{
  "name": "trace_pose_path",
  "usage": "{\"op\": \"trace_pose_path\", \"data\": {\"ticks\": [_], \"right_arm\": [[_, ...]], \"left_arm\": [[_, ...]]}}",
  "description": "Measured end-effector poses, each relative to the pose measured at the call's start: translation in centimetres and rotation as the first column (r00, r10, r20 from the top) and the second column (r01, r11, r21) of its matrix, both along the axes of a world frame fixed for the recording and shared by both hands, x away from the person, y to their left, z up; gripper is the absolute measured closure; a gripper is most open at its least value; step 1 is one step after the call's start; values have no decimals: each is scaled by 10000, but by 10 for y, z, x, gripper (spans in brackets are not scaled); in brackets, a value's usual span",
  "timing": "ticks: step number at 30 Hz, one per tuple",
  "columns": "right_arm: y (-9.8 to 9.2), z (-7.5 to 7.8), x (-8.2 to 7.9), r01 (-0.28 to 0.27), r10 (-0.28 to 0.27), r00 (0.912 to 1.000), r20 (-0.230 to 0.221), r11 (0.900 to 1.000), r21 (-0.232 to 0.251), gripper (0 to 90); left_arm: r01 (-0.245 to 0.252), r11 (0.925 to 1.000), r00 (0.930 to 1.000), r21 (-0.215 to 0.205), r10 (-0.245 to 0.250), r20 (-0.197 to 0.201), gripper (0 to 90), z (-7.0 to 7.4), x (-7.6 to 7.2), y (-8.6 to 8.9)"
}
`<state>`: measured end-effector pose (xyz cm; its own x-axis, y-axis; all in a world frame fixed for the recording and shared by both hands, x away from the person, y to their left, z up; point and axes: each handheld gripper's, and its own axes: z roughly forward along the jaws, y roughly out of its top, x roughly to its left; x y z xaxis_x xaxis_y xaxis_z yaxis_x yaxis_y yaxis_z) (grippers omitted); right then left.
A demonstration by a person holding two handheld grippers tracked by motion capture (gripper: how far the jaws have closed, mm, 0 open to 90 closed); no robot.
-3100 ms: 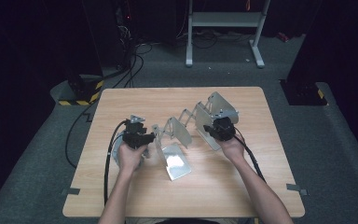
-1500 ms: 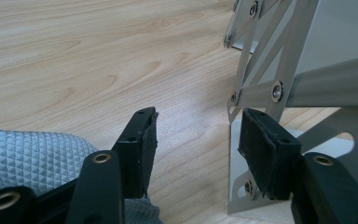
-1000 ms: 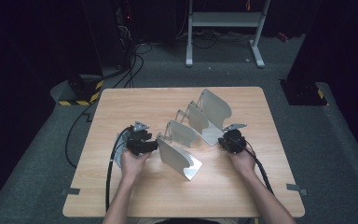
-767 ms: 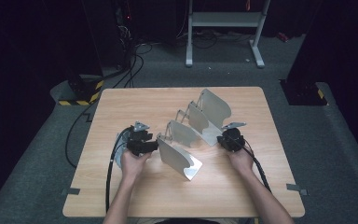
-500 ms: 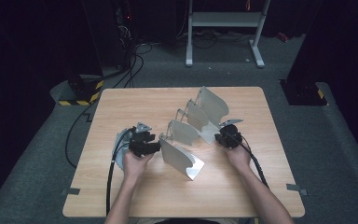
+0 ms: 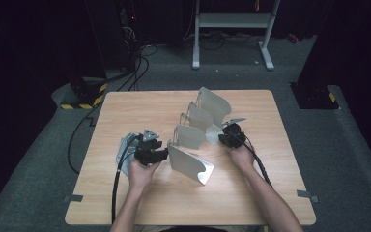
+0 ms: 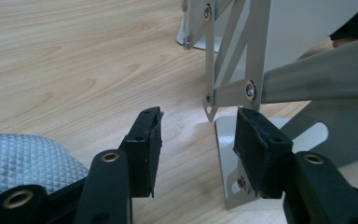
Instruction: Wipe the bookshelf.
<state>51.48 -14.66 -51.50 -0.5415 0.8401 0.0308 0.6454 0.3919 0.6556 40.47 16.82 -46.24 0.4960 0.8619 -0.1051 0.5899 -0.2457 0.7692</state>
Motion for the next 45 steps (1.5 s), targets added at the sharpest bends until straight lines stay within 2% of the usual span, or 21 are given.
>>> {"op": "trace_pose_path", "data": {"ticks": [4,8,12,14,15,17,20,25,27,30,33,38,43,45], "right_arm": [[1,0,0,-82,83,9999,90,9999,-110,900],[0,0,0,-12,12,10000,-32,10000,4,900],[-1,4,-2,-110,129,9991,-410,9989,462,843],[0,10,-5,-272,287,9993,-231,9978,607,835],[1,15,-7,-391,392,9992,6,9963,760,830],[3,24,-9,-508,507,9987,43,9942,945,805],[7,38,-10,-667,632,9973,371,9928,993,790],[15,48,-6,-705,668,9967,454,9937,871,756],[18,49,-4,-664,639,9975,297,9934,934,747],[23,52,-1,-727,698,9969,358,9935,871,747],[29,57,3,-703,668,9969,420,9938,867,756],[36,63,7,-931,903,9952,372,9923,815,788],[41,62,6,-1126,1097,9931,408,9906,782,814],[43,63,5,-1195,1166,9923,420,9900,749,821]], "left_arm": [[97,9999,9999,-41,-96,82,511,2,-5,-3],[137,9999,9997,9,-137,190,502,3,-9,-6],[98,9999,9999,-102,-97,64,447,2,-6,-1],[89,9999,9999,-147,-88,73,438,3,-6,1],[68,9998,10000,-202,-67,74,434,4,-6,1],[58,9996,9999,-289,-54,156,430,6,-7,3],[13,9992,9997,-404,-4,229,425,10,-8,6],[-187,9994,9998,-280,188,49,413,12,-2,10],[-204,9997,9998,-111,203,-46,407,14,4,8],[-85,9999,9997,54,86,-236,391,13,15,4],[143,9999,9994,-25,-144,-309,383,12,20,-2],[199,9998,9996,-5,-199,-197,417,13,18,-4],[465,9987,9989,-222,-465,13,417,17,9,-4],[451,9989,9990,-96,-451,65,425,18,6,-6]]}}
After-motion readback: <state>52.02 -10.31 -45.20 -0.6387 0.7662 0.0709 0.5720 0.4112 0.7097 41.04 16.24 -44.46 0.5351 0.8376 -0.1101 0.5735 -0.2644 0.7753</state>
